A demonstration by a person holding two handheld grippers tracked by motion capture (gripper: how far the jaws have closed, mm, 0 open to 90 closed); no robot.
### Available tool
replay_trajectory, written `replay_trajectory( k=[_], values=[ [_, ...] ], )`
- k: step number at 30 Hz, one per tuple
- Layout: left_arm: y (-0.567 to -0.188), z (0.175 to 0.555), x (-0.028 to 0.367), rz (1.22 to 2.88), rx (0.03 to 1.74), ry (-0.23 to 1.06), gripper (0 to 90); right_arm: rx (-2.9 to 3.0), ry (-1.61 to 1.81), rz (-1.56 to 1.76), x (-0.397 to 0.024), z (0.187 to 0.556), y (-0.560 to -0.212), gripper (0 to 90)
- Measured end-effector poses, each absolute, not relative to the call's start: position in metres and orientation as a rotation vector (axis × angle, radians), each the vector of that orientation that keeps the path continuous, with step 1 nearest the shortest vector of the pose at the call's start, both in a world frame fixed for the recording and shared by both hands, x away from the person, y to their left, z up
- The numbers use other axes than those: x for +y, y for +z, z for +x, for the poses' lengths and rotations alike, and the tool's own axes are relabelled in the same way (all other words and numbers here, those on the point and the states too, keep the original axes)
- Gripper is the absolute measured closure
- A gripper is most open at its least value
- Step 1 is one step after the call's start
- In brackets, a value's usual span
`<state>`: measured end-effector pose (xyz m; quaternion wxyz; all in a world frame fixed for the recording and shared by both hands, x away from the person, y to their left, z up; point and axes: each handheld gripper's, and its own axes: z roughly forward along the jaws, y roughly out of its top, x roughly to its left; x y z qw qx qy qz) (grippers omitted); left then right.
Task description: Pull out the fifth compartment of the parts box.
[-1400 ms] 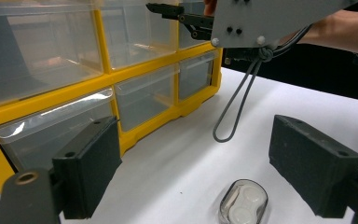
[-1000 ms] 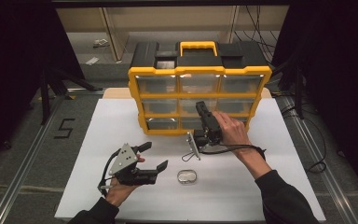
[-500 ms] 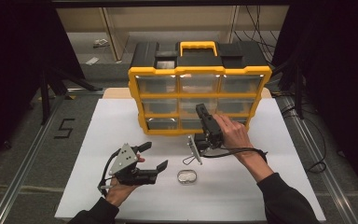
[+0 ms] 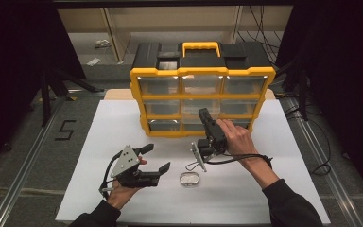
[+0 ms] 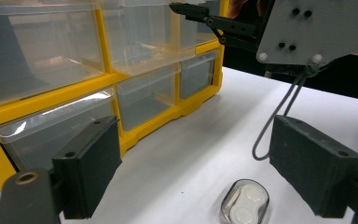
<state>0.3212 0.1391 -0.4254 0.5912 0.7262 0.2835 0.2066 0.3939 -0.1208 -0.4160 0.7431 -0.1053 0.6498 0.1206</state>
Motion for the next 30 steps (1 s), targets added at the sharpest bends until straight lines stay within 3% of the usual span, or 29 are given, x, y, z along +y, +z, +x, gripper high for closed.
replay_trajectory(
  k=[30],
  values=[
    [-0.426, 0.322, 0.140, 1.690, 0.668, 0.484, 16.3, 1.378, 0.313, -0.258, -0.129, 0.373, -0.425, 80.3]
  ],
)
